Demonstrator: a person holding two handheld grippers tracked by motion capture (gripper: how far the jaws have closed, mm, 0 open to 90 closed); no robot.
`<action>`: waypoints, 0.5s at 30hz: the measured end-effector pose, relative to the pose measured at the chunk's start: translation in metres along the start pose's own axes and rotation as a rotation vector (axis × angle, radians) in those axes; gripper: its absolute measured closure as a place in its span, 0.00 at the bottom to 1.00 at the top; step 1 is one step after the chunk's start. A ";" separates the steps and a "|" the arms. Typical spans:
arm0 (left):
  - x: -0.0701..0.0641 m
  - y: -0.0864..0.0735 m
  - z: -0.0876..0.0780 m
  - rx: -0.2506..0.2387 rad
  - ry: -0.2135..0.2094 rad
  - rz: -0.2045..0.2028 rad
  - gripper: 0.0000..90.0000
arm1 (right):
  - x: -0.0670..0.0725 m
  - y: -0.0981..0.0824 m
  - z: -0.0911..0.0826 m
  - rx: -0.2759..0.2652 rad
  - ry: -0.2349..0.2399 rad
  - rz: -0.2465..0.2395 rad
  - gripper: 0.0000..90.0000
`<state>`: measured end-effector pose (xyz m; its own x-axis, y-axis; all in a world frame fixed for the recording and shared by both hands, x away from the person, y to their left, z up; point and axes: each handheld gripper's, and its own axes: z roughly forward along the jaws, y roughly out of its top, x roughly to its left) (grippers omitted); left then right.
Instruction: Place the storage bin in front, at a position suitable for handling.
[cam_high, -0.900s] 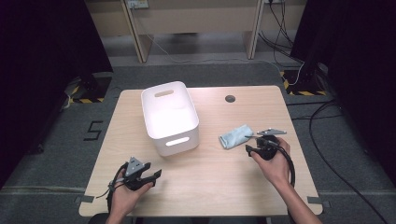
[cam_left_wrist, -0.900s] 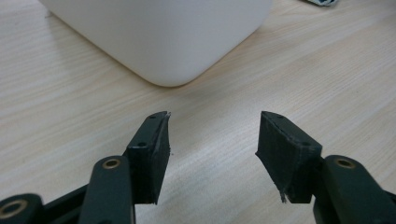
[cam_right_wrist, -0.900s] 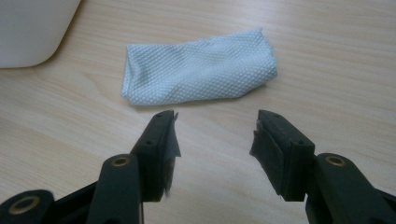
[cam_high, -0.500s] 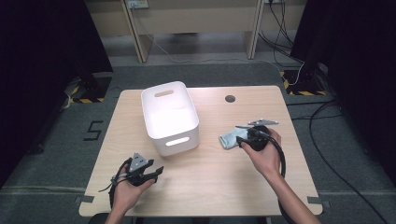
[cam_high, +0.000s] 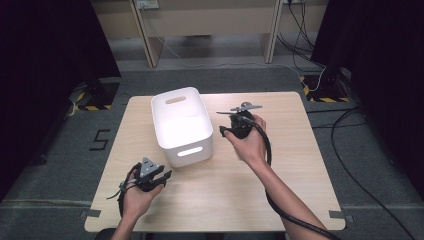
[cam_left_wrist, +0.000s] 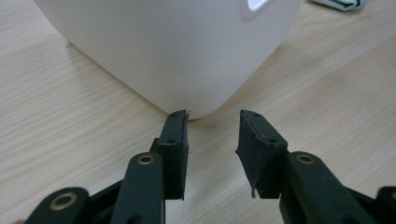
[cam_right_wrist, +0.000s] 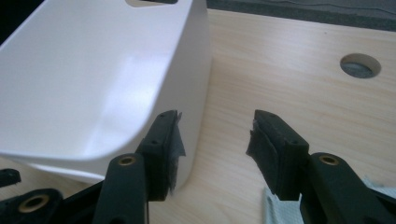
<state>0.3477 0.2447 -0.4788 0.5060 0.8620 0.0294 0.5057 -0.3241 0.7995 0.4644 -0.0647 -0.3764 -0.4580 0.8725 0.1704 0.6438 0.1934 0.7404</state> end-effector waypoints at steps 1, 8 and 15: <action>0.000 0.000 0.000 -0.004 0.001 -0.003 0.70 | 0.003 0.003 0.002 -0.001 0.001 -0.003 0.58; -0.001 0.003 0.003 -0.015 -0.010 0.018 0.69 | 0.018 0.015 0.009 -0.012 0.015 -0.013 0.58; -0.001 0.004 0.004 -0.012 -0.012 0.029 0.69 | 0.030 0.019 0.020 0.026 0.018 -0.034 0.59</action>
<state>0.3523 0.2406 -0.4782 0.5289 0.8475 0.0450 0.4822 -0.3437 0.8058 0.4754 -0.0259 -0.3705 -0.4906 0.8572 0.1567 0.6429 0.2347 0.7291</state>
